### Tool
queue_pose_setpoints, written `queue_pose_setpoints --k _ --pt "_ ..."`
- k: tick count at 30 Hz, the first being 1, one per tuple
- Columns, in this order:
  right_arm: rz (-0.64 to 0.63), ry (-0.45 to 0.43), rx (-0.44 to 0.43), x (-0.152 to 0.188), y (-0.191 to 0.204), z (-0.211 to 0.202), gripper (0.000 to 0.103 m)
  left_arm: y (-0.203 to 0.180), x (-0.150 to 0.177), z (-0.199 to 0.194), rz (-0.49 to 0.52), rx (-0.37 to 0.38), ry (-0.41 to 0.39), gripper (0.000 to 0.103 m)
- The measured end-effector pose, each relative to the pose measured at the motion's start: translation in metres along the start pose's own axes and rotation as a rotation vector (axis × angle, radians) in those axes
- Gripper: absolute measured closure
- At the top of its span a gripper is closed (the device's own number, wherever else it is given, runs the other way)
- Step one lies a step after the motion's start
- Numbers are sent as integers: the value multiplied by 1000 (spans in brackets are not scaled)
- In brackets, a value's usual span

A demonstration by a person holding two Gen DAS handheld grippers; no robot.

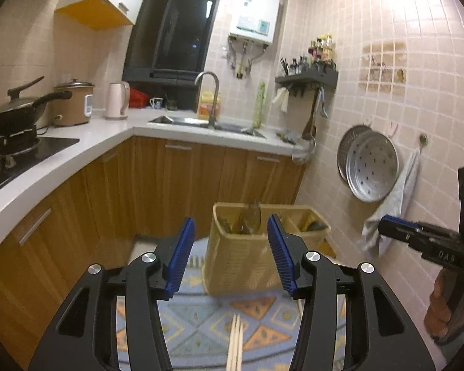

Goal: Organize utensils
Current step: 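Open both tools above the beige holder to drop spoon and ladle, then lower the left tool onto a pair of chopsticks while the right lowers onto one chopstick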

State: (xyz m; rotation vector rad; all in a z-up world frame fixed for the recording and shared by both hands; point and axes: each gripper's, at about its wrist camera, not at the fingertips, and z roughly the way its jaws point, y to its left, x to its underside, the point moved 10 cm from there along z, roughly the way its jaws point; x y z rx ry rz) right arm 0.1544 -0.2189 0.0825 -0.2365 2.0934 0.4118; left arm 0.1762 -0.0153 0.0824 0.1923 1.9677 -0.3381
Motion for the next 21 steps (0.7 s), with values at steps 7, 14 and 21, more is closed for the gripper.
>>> queue_pose_setpoints --k 7,14,21 --pt "10 160 18 42 7 15 79 1 59 9 75 36 219 48" --pt "108 367 7 92 -3 45 79 11 127 38 43 133 476 61" --pt "216 531 -39 137 -12 71 79 7 183 65 136 129 665 80"
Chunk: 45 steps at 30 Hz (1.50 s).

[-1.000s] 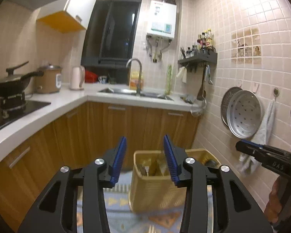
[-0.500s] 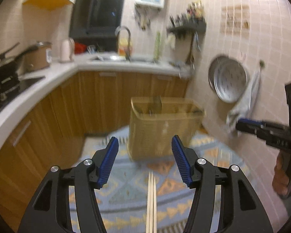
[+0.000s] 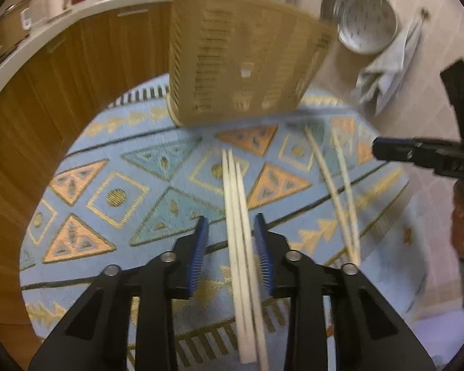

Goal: Organize utensils
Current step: 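Lower the left tool onto a pair of chopsticks while the right lowers onto one chopstick, then close the left tool on two chopsticks while the right closes on one chopstick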

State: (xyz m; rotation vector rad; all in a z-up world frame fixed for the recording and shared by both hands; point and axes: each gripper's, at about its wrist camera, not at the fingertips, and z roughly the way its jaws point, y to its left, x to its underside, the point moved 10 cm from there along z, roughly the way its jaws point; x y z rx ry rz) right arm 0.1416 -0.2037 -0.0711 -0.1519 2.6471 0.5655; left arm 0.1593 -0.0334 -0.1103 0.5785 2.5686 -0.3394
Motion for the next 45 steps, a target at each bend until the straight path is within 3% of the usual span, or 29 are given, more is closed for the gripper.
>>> queue_pose_setpoints --k 5,14,23,26,28,32,37,39,45 --pt "-34 23 10 6 1 8 79 1 6 18 58 -64 40 88" --pt "-61 38 -1 7 7 15 79 -5 3 20 124 -93 56 90" --pt "-69 42 3 10 6 16 79 -4 7 17 91 -17 69 88" --pt "-66 47 7 12 3 18 79 -6 8 17 111 -41 82 86" --pt "-58 51 13 12 1 20 79 -11 6 20 137 -75 101 80" --pt "-15 60 12 10 -4 21 79 -16 -5 31 166 -145 119 77" --pt "71 99 12 8 -17 17 79 -4 -12 32 118 -114 133 89" --pt "136 147 17 8 -27 23 79 -1 -14 33 99 -87 144 89" --pt "253 268 34 10 -37 47 79 -8 -17 37 173 -179 163 92"
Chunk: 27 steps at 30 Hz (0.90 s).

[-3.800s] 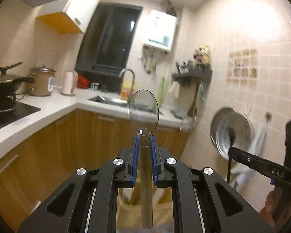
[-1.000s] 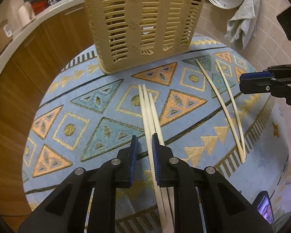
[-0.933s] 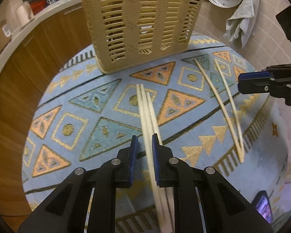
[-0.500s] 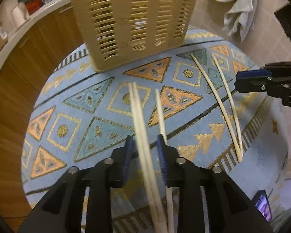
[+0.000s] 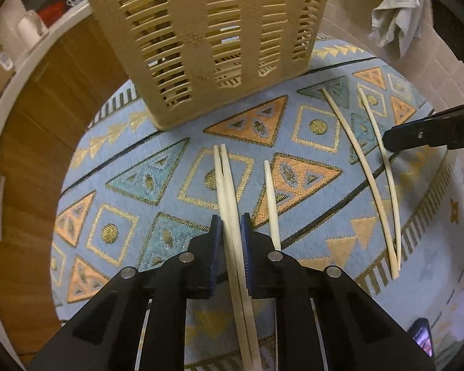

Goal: Organize utensils
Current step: 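Close the left tool on two chopsticks while the right closes on one chopstick, then lift the chopsticks with the left tool while the right lifts its chopstick over the holder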

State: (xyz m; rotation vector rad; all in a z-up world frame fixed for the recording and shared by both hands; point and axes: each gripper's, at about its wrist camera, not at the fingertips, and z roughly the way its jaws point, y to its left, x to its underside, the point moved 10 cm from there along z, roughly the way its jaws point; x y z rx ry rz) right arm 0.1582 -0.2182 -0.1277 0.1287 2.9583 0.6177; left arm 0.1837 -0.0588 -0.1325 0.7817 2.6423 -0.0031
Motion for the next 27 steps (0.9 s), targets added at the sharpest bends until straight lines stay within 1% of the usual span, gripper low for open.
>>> queue_pose_setpoints --k 2,6,8,9,10,12,15,16,17,19,20,21,22,24,26,27 --pt "-4 -4 42 -3 1 4 79 -1 -2 0 -11 -2 -21 92" --pt "-36 0 158 -3 6 11 79 6 -3 -4 -71 23 -62 93" --pt "-59 -5 213 -3 9 13 80 12 -6 -13 -88 28 -109 93" --pt "-84 -14 277 -2 9 13 91 12 -7 -15 -95 33 -120 93" --pt "-111 -22 311 -2 10 13 93 14 -9 -20 -105 37 -137 93" --pt "-148 -27 336 0 15 14 96 15 -14 -32 -120 51 -194 93" --pt "-143 -31 294 4 17 14 99 17 -14 -49 -153 72 -262 93" --pt "-135 -38 252 6 18 12 99 16 -16 -56 -159 80 -293 93" --pt "-135 -51 227 7 17 8 99 16 -16 -67 -162 87 -334 93" --pt "-144 -94 186 9 17 -5 99 14 -17 -83 -172 85 -389 93" --pt "-151 -114 158 11 18 -11 99 14 -20 -97 -181 96 -431 93" --pt "-161 -146 123 14 22 -22 99 13 -22 -104 -185 102 -457 93" --pt "-171 -172 99 16 25 -31 99 13 -26 -120 -190 105 -505 93" --pt "-202 -244 53 15 34 -51 99 15 -32 -141 -205 101 -572 93" --pt "-261 -361 15 15 49 -84 99 18 -41 -166 -230 101 -655 93" --pt "-287 -421 -7 14 58 -101 99 19 -45 -174 -242 98 -684 93"
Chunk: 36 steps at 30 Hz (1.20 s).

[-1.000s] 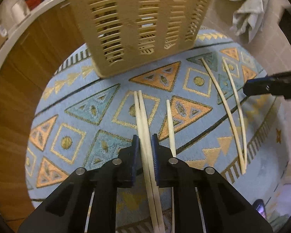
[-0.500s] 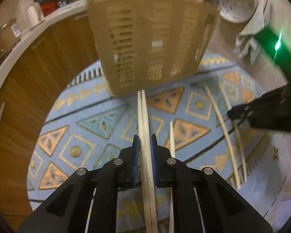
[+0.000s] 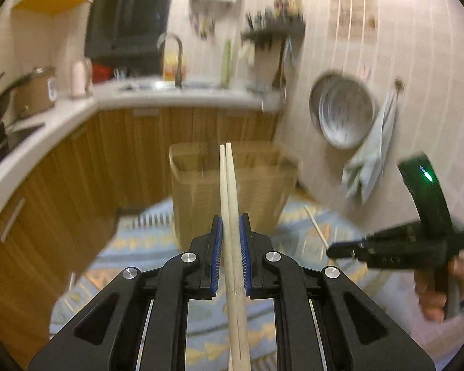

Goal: Organize utensils
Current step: 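Lift the chopsticks with the left tool while the right lifts its chopstick over the holder, then open both tools to drop the chopsticks into the holder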

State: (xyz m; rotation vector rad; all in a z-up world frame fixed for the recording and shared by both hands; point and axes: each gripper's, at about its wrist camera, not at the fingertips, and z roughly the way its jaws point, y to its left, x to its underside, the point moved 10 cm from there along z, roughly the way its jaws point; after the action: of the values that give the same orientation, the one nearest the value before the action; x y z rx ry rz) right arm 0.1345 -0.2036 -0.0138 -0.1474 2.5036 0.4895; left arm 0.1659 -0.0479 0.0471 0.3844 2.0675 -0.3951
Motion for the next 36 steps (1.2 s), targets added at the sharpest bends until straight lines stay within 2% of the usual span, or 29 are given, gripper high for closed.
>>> queue_pose_setpoints --k 3,6,7,8,11,13,17,19,26,32,36 --pt "-30 -148 -47 -39 6 -37 99 2 -36 -11 -39 -13 -123 93" --pt "-77 -333 -42 -85 22 -65 99 5 -74 -17 -81 -14 -257 93" --pt "-81 -371 -43 -100 25 -69 99 5 -85 -18 -87 -28 -297 93" --pt "-78 -412 -52 -114 26 -74 99 6 -99 -17 -80 -72 -349 93" --pt "-54 -528 -61 -154 24 -85 99 6 -126 -11 -98 -112 -432 93" --pt "-62 -612 -18 -174 18 -93 99 7 -138 -5 -103 -141 -478 93" --pt "-110 -720 71 -201 14 -95 99 11 -154 18 -115 -197 -531 93" --pt "-126 -753 110 -208 7 -90 99 14 -154 27 -107 -257 -556 93" --pt "-96 -744 125 -214 -16 -41 99 23 -139 54 -64 -350 -550 93" --pt "-123 -759 135 -203 -16 -14 99 28 -130 66 -39 -391 -548 93" --pt "-173 -772 140 -191 -8 -7 98 32 -122 71 -38 -383 -532 92"
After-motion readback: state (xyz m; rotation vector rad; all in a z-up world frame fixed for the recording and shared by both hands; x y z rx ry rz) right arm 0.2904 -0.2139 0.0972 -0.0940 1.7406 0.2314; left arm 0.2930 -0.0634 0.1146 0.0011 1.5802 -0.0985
